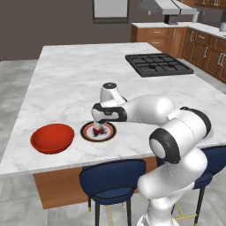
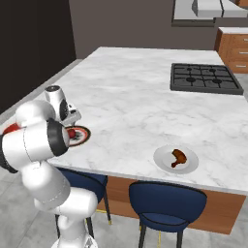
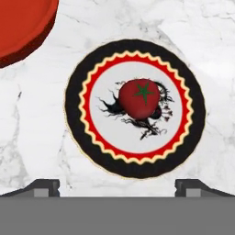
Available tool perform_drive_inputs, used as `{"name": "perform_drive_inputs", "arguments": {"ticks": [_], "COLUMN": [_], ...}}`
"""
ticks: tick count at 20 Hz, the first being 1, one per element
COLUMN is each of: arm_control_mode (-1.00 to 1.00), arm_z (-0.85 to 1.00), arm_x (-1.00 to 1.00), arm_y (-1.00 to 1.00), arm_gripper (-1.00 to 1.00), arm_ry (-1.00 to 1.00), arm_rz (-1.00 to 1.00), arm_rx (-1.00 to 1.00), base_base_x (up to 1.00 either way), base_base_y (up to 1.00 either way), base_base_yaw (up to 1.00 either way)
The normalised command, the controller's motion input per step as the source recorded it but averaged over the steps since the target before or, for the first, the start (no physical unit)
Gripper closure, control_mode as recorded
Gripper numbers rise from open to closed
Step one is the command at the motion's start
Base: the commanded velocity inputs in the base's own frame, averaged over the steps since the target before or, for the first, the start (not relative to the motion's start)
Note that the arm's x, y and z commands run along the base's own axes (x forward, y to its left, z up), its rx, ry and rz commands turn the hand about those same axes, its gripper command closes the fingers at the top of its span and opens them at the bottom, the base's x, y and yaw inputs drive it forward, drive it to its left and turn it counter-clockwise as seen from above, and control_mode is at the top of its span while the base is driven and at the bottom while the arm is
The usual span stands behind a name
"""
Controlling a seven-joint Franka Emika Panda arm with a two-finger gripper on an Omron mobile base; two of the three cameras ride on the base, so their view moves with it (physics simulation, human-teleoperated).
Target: Pick the chicken drumstick and tomato from their plates and place them in the bowl. Then put the bowl in the fridge.
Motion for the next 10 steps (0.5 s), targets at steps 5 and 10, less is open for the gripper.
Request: {"name": "perform_drive_inputs", "arguments": {"ticks": [5, 10], "arm_control_mode": [-1.00, -1.00], "arm_z": [-0.21, -0.23], "arm_x": [0.26, 0.11], "arm_y": [0.06, 0.12], "arm_gripper": [-1.00, -1.00], "arm_ry": [0.02, 0.02], "arm_rz": [0.00, 0.00], "arm_rx": [0.00, 0.00], "base_base_x": [0.00, 0.00], "base_base_y": [0.00, 0.00], "base_base_yaw": [0.00, 0.00]}}
